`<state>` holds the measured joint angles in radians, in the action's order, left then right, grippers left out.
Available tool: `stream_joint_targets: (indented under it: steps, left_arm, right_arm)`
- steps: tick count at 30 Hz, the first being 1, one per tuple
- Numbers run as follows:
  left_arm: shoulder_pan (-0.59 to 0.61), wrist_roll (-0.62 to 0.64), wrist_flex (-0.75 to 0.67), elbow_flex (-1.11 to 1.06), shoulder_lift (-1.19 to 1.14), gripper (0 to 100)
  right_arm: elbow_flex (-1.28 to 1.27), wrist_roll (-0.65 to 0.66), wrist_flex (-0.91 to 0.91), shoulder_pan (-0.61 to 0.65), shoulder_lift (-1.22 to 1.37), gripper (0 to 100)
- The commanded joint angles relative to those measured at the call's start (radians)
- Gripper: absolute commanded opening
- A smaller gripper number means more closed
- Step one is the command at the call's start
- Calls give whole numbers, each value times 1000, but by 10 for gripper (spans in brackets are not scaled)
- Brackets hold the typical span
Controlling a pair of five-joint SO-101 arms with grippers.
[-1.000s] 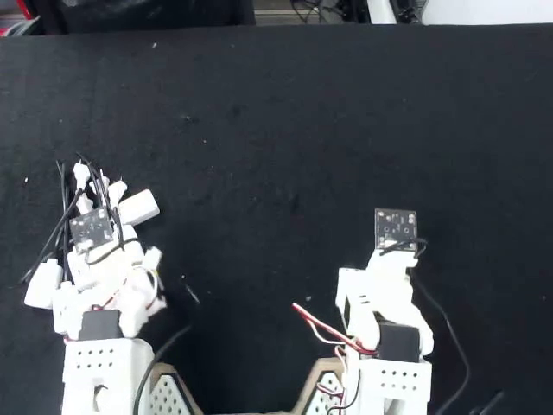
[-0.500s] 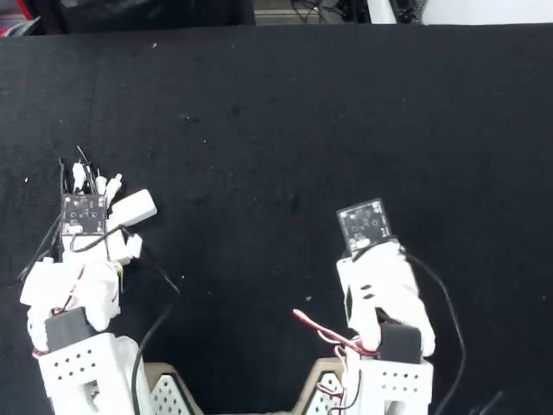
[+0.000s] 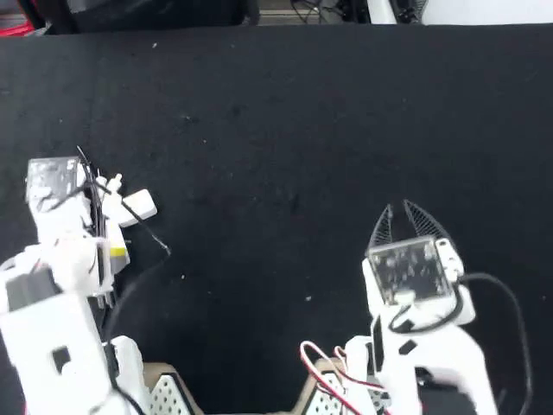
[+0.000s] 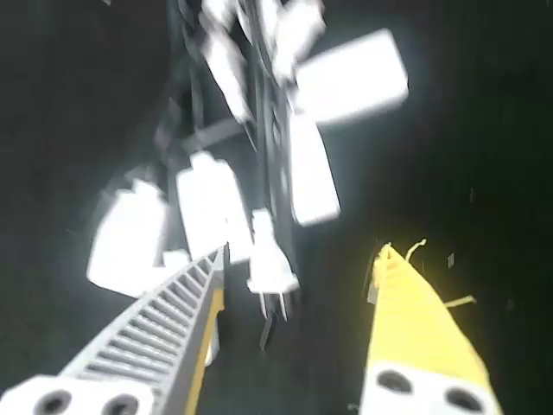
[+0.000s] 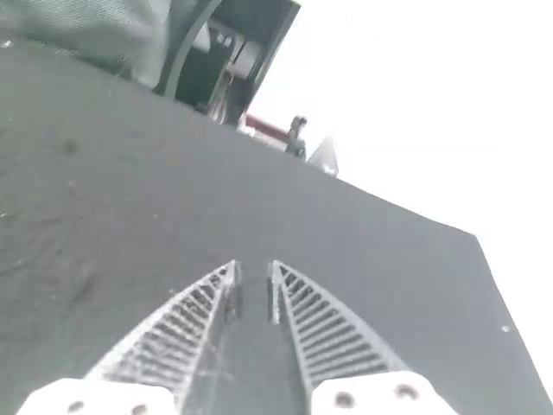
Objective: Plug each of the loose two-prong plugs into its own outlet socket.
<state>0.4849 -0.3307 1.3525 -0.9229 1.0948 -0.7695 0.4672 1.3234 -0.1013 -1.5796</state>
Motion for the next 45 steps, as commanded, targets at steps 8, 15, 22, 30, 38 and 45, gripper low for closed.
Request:
stream_joint_targets:
  steps: [8,15,22,30,38,45]
  left_arm:
    - [177,-135,-333,54,-437,274]
    - [389,-278,-701,-160,-443,274]
    - [423,-410,-795,-203,-451,274]
    - [449,-410,-485,79,-690,277]
    - [470,-413,-462,222,-980,274]
    - [504,-457,-454,159,-907,274]
  right_arm:
    - [42,-89,21,193,453,120]
    - [-111,-97,-83,365,481,163]
    - [-199,-98,-129,387,481,129]
    - [-200,-98,-112,385,481,128]
    - [-200,-98,-75,388,479,128]
    - [-200,-98,-77,388,479,128]
